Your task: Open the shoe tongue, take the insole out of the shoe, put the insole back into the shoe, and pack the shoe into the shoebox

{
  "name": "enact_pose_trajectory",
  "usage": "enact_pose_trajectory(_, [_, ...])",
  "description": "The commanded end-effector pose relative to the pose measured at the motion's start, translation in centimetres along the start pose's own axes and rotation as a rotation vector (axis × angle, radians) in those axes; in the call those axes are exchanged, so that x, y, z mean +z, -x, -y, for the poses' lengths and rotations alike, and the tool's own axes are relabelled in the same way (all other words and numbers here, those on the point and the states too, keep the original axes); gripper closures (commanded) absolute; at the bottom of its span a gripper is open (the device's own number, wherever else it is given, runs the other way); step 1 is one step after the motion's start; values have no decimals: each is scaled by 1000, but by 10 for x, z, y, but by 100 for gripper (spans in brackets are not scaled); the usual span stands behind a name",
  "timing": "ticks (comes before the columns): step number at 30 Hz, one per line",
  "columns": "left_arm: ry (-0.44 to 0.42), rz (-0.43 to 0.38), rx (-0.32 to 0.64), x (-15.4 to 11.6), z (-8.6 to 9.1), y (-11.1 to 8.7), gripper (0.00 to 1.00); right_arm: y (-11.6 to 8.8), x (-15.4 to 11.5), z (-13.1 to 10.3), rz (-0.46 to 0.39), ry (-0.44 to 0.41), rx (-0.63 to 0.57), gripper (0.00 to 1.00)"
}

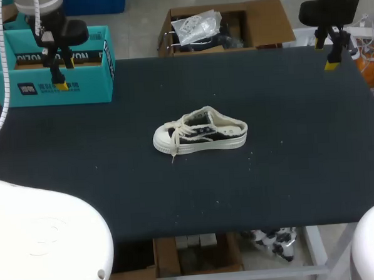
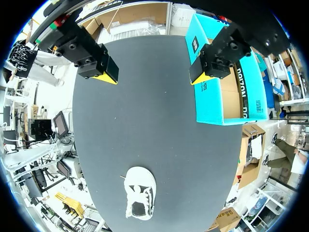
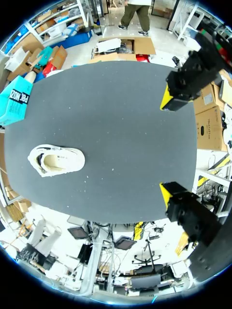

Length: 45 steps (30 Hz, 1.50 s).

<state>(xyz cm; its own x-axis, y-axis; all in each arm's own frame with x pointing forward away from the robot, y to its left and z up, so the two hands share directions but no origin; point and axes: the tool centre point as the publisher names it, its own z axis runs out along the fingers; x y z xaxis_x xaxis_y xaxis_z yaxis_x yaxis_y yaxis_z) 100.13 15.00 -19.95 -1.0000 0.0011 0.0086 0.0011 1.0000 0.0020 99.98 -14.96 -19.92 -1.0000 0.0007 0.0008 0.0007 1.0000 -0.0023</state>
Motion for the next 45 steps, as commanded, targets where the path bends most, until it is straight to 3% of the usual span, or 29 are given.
enact_pose_trajectory(1, [-1,3,0,1,0,0,0,0,0,0,0,1,0,0])
enact_pose_trajectory(18, [-17,-2,-7,-1,2,-2,0,0,0,0,0,1,0,0])
enact_pose_trajectory(20, [-18,4,-75,-4,9,-6,0,6,7,-1,6,48,11,0])
enact_pose_trajectory(25, [-25,-44,-248,-7,32,-20,0,-1,25,-27,33,211,-1,0])
enact_pose_trajectory(27, [32,-71,-377,-7,43,-25,0,-6,33,-37,44,287,-3,0])
enact_pose_trajectory(28, [12,-89,-395,-8,48,-30,0,-8,38,-43,45,327,18,0])
enact_pose_trajectory(29, [25,-121,-472,-8,51,-32,0,-11,44,-50,49,350,17,0])
enact_pose_trajectory(30, [74,-98,-517,-7,60,-38,0,-15,52,-60,47,386,24,0])
enact_pose_trajectory(33, [103,-130,-642,-3,72,-49,0,-23,71,-83,39,471,41,0])
enact_pose_trajectory(41, [126,-181,-808,11,97,-65,0,-37,116,-139,0,611,38,0])
enact_pose_trajectory(42, [178,-147,-857,13,100,-67,0,-38,119,-144,-5,639,41,0])
enact_pose_trajectory(45, [211,-125,-814,12,103,-67,0,-39,123,-148,-9,654,44,0])
